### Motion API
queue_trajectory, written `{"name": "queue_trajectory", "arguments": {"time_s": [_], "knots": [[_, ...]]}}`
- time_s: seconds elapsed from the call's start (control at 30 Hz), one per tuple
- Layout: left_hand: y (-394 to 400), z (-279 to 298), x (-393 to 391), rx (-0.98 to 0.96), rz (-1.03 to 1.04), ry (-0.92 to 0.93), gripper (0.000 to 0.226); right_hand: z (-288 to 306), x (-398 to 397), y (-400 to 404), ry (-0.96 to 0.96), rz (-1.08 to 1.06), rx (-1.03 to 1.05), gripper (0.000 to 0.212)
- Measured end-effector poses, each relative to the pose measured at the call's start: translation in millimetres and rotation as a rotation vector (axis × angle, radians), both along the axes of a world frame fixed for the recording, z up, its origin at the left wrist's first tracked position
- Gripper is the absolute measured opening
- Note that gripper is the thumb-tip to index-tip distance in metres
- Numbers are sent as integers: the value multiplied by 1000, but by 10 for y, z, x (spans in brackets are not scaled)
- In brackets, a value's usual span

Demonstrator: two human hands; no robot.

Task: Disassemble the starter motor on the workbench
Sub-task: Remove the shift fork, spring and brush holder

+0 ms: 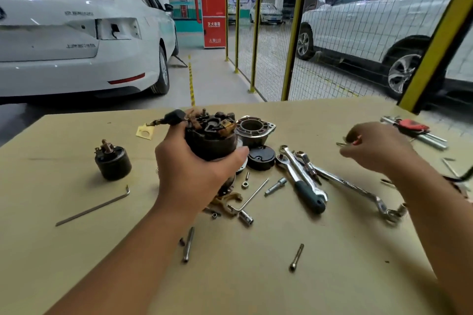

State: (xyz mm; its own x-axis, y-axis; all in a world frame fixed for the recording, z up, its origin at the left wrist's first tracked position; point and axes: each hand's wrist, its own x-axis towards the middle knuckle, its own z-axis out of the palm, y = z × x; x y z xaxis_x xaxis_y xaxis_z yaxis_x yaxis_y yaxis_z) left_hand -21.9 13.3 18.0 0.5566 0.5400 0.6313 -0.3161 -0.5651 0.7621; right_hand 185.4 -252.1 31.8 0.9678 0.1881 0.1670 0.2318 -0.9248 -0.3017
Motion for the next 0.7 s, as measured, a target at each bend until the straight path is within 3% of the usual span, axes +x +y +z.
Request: {"name": "queue_trajectory", "arguments": {"time_s": [0.17, 0.27, 0.4, 0.6, 0.7], "knots": [[-90, -28, 28, -92, -27, 6, 67, -205, 266, -344, -45, -189, -102, 33], [-128, -56, 39, -121, -51, -4, 59, -301, 373, -385, 24, -157, -156, 25], [-168, -111, 48, -121, -51, -2, 57, -345, 429, -411, -23, -148, -121, 27], [-208, -154, 38, -102, -62, 17, 53, -353, 355, -425, 38, -46, 85, 14], [-219, -158, 23, -44, -74, 15, 51, -287, 447, -459, -98, -84, 295, 15]]}}
